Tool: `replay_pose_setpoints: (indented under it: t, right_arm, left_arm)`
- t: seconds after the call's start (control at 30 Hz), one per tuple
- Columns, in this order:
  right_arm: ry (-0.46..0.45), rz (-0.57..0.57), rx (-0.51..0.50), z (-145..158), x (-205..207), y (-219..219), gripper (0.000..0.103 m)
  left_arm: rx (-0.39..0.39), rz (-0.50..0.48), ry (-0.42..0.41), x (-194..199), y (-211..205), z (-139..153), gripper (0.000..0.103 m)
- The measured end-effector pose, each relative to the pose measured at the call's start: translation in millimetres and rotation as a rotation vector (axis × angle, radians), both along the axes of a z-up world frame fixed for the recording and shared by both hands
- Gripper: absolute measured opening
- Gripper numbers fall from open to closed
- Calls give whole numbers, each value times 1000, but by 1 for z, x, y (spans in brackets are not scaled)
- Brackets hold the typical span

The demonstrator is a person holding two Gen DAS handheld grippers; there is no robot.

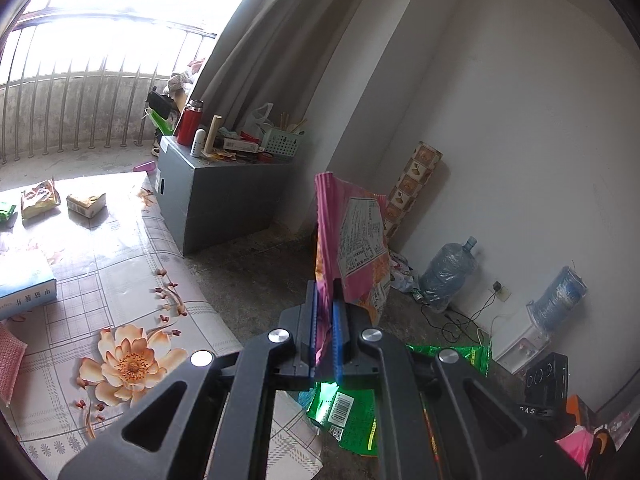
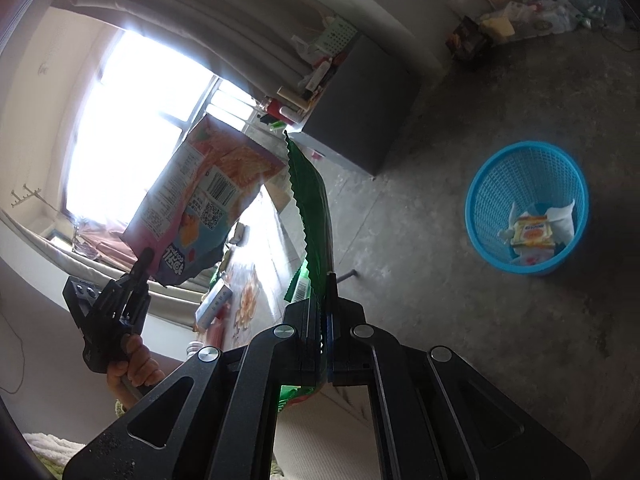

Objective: Collect trash
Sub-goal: 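Carry the green bag and pink bag with both grippers toward the wastebasket, then open the right gripper over the wastebasket while the left gripper releases the pink bag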

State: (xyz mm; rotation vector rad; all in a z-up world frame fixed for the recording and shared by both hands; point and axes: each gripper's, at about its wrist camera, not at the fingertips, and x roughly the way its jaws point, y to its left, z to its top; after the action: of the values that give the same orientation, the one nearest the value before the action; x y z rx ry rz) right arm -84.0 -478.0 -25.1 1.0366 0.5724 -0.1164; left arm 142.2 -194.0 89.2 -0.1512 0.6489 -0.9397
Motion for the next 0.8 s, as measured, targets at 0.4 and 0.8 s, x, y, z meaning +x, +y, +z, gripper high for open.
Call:
replay_pose_setpoints:
  t: [0.4,0.8]
  right_arm:
    - [42,-203,130,-58,-15,-93,0]
    - [388,-393,205,-219,26,-156,50]
  left_arm:
    - [51,-64,-40,-17,-103,-23,6]
    - [217,-115,-19,-31,-189,-85,6]
